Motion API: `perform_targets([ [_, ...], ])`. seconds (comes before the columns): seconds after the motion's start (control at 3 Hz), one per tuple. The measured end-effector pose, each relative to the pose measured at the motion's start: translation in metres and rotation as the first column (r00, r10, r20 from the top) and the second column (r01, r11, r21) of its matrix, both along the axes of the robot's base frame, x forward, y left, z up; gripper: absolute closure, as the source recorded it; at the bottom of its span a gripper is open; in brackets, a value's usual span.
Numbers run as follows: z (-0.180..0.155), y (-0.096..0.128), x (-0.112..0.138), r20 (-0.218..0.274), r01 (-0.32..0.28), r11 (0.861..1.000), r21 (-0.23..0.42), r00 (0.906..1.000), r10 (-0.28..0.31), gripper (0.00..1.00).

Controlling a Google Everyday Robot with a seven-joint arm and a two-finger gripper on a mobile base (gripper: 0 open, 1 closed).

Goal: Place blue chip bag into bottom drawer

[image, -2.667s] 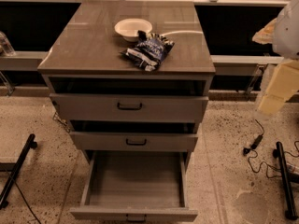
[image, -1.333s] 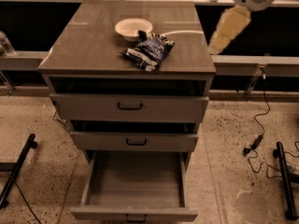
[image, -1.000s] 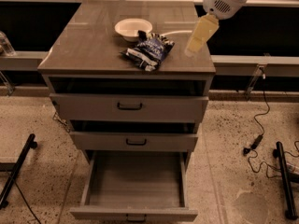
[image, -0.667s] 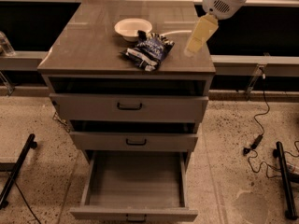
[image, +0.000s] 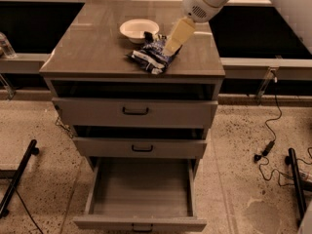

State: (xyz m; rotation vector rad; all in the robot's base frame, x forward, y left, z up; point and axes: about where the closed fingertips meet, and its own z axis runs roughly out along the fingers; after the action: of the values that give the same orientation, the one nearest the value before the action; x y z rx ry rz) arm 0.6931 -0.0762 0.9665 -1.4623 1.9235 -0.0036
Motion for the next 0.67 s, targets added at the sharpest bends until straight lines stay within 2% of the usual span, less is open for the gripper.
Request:
perform_targets([
  [0.33, -0.017, 0.037, 0.024, 0.002, 0.026, 0.999, 0.025, 0.9997, -0.026, 0.00],
  [0.67, -0.041, 0.053, 0.048, -0.073, 0.127, 0.992, 0.020, 0.9895, -0.125, 0.00],
])
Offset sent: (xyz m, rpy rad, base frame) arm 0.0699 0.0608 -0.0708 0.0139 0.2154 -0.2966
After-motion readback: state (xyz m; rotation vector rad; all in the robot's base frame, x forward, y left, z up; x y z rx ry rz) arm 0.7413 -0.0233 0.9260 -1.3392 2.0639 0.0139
